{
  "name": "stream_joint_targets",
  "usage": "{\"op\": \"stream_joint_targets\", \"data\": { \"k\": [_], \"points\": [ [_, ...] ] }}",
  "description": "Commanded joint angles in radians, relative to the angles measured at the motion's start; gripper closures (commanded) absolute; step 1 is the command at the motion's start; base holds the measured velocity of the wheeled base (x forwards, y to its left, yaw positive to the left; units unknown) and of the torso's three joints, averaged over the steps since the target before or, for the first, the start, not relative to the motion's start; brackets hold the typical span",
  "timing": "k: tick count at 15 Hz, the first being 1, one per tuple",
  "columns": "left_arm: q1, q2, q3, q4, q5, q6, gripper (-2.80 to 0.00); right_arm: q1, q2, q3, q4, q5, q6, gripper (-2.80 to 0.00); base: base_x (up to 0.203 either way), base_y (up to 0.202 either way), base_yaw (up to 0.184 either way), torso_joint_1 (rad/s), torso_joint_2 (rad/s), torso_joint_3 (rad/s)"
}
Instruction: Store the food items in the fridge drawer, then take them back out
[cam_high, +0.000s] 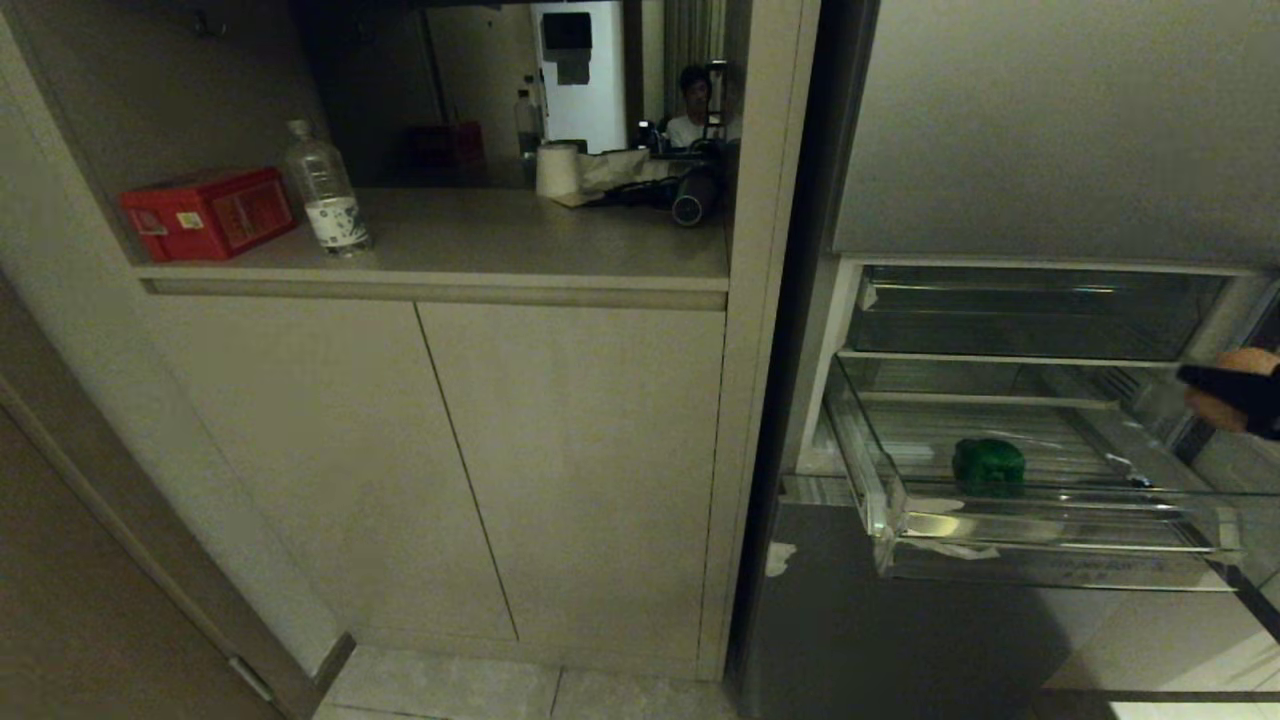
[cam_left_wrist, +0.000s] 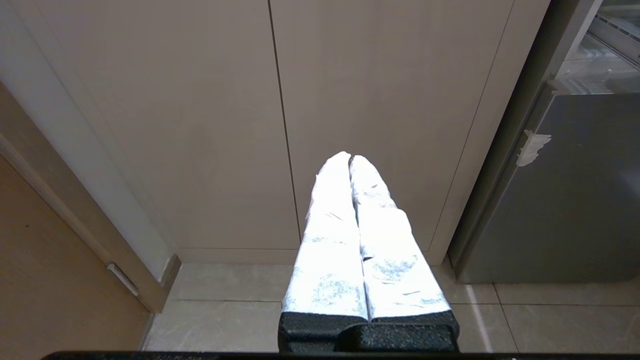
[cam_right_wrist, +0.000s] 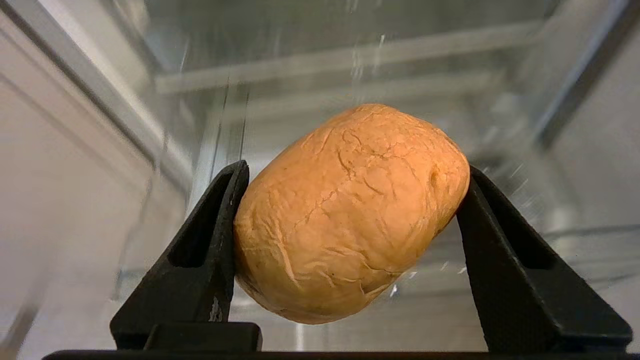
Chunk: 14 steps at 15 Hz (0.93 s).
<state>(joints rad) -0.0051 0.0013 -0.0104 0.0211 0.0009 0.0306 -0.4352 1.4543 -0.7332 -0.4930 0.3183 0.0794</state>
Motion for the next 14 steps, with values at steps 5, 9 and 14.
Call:
{"op": "stream_joint_targets", "data": {
  "k": [5,9,14],
  "points": [
    [0.001,0.000,0.000,0.000,0.001,0.000,0.00,0.065,0.284,-0.076,-0.086,0.020,0.008,0.00,0.000,0.000,0.000,0.000,0.00,0.000],
    [0.000,0.001,0.000,0.000,0.001,0.000,0.00,0.090,0.421,-0.195,-0.131,0.010,0.010,0.00,0.000,0.000,0.000,0.000,0.00,0.000],
    [-0.001,0.000,0.001,0.000,0.001,0.000,0.00,0.093,0.563,-0.308,-0.142,0.004,0.038,-2.80,0.000,0.000,0.000,0.000,0.00,0.000]
  ]
}}
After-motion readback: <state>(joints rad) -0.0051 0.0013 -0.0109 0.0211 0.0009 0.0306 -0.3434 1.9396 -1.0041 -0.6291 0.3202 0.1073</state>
